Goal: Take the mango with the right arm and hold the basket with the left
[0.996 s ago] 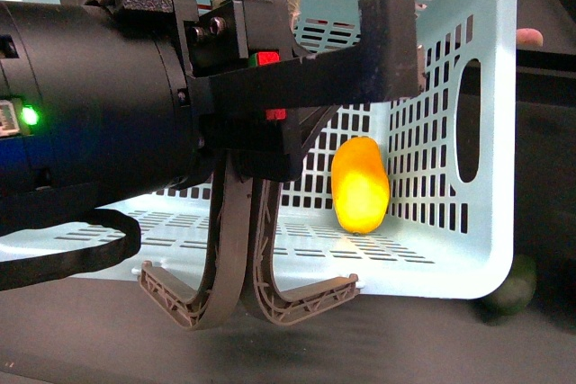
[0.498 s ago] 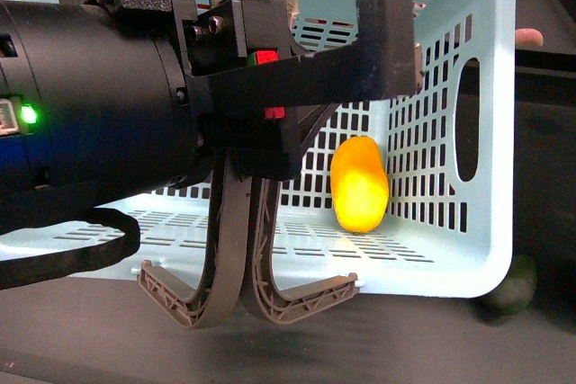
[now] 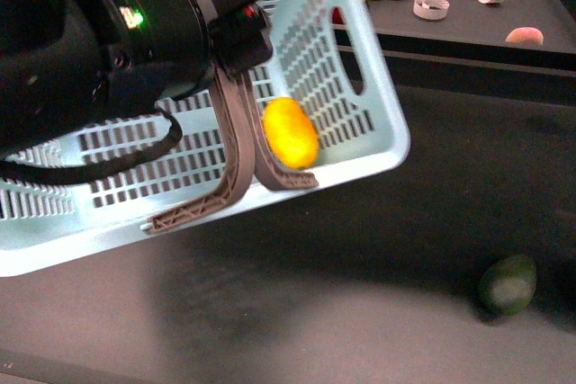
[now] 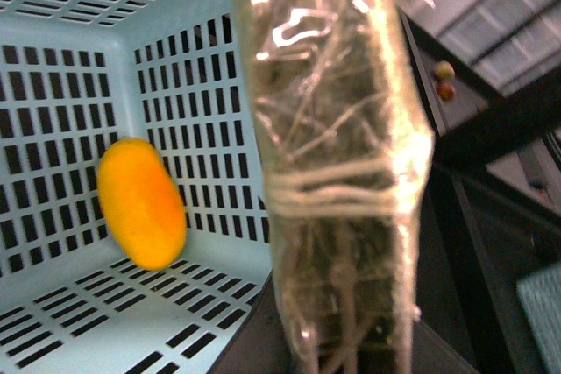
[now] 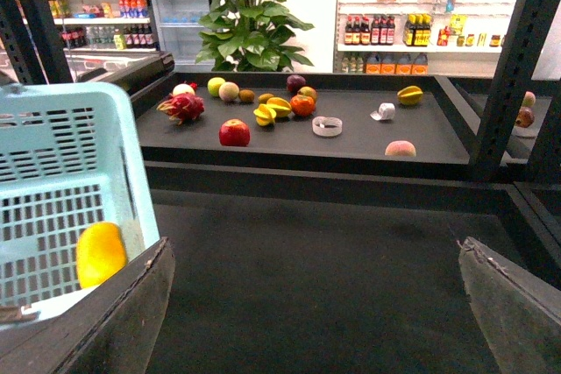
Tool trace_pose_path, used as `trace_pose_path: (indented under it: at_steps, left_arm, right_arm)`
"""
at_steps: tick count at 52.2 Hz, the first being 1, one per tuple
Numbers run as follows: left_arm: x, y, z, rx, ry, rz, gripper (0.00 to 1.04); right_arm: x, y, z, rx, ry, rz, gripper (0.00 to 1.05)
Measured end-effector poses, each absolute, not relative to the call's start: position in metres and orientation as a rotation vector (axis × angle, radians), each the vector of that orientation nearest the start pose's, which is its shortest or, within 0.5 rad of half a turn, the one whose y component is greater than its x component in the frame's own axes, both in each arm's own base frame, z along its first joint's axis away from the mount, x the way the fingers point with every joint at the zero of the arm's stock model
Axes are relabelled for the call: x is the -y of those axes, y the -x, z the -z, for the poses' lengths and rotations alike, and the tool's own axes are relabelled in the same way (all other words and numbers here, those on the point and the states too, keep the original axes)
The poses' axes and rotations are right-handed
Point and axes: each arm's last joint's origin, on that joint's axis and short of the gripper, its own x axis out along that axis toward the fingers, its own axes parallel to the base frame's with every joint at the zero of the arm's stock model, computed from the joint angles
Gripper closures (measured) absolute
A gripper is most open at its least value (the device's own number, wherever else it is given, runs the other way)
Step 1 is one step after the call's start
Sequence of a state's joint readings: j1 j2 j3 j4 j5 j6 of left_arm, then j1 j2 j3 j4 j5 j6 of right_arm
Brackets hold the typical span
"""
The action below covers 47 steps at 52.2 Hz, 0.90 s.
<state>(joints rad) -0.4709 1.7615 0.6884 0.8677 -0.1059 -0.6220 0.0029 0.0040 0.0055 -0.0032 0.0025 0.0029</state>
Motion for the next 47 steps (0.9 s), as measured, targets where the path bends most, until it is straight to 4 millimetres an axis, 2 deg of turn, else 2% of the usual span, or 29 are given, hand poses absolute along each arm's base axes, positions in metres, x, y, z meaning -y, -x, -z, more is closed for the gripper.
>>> trace_pose_path:
  at_steps: [13, 23, 36, 47]
  left_arm:
    - [0.13, -0.353, -0.152, -0.287, 0.843, 0.053, 0.98]
    - [0.116, -0.39, -0.135, -0.289, 1.08, -0.131, 0.98]
    - [0.089, -0.413, -0.111, -0.261, 1.198, -0.286, 0.98]
    - [0.08, -0.429, -0.108, -0.241, 1.232, -0.376, 0.98]
  right_arm:
    - [0.0, -0.098, -0.165, -0.001, -0.003, -0.002, 0.08]
    - [0.0, -0.098, -0.165, -0.001, -0.003, -0.001, 0.08]
    - [0.0, -0.098, -0.165, -0.001, -0.003, -0.001, 0.08]
    - [0.0, -0.098, -0.165, -0.002, -0.003, -0.001, 0.08]
